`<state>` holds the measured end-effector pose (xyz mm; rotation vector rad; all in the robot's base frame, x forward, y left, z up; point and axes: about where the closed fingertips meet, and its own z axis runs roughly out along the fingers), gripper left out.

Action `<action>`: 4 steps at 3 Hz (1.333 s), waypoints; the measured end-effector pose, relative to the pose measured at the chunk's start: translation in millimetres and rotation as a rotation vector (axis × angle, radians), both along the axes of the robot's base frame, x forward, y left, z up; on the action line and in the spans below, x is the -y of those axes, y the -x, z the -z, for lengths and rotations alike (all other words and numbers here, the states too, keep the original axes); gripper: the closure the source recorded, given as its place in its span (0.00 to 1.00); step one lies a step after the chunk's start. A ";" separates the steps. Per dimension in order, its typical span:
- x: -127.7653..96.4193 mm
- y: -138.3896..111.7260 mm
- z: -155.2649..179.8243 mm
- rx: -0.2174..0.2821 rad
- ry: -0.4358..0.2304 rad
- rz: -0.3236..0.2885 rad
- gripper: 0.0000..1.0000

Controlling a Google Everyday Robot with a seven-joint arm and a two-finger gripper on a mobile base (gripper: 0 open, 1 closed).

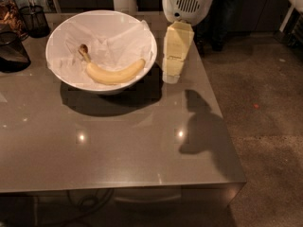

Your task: Pick banana from white bowl

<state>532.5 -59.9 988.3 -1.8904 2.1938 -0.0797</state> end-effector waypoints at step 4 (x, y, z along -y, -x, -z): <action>-78.3 -53.1 -2.2 0.042 -0.097 -0.084 0.00</action>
Offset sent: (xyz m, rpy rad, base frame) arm 0.0190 0.0322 -0.0004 -0.0059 -0.0051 0.0437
